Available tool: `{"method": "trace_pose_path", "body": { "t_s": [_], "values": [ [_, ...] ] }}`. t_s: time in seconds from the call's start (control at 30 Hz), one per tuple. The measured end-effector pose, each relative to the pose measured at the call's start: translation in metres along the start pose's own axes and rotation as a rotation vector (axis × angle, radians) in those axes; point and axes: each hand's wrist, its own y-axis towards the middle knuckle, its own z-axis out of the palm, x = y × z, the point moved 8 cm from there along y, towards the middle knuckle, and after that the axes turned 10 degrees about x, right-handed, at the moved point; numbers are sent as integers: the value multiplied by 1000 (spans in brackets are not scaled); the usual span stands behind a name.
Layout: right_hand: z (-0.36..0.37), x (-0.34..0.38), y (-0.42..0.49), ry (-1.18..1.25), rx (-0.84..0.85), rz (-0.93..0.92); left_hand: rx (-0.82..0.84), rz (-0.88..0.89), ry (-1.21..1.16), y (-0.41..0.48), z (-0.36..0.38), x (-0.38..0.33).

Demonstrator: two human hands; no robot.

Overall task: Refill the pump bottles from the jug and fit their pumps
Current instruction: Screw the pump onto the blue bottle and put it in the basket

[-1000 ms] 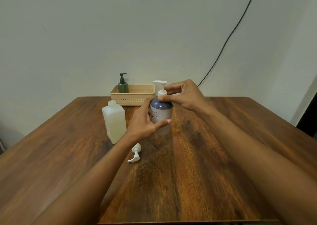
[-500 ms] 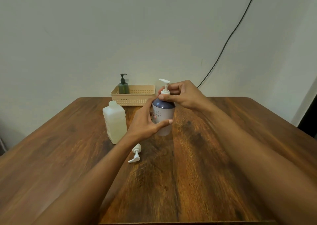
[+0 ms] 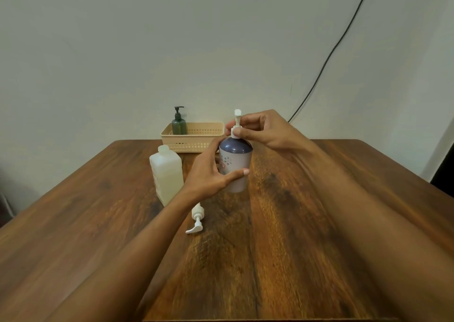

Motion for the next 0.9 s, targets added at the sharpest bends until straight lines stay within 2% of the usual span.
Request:
{"method": "trace_pose_path", "body": {
  "t_s": [0.27, 0.33, 0.43, 0.63, 0.7, 0.77, 0.9],
  "values": [
    [2, 8, -11, -235, -497, 55, -59, -59, -38, -1, 3, 5],
    [4, 8, -13, -252, -564, 46, -66, -67, -25, -1, 2, 4],
    [5, -2, -9, -179, -508, 71, -47, -71, -5, -2, 0, 6],
    [7, -13, 8, 68, -107, 50, -16, -55, 8, -3, 1, 6],
    [5, -13, 9, 56, -47, 50, -20, -41, 8, -3, 0, 5],
    [0, -13, 8, 13, -99, 59, -16, -33, 12, -2, 1, 4],
    [-9, -7, 0, -102, -364, 52, -22, -40, 21, 0, 3, 1]
  ]
}}
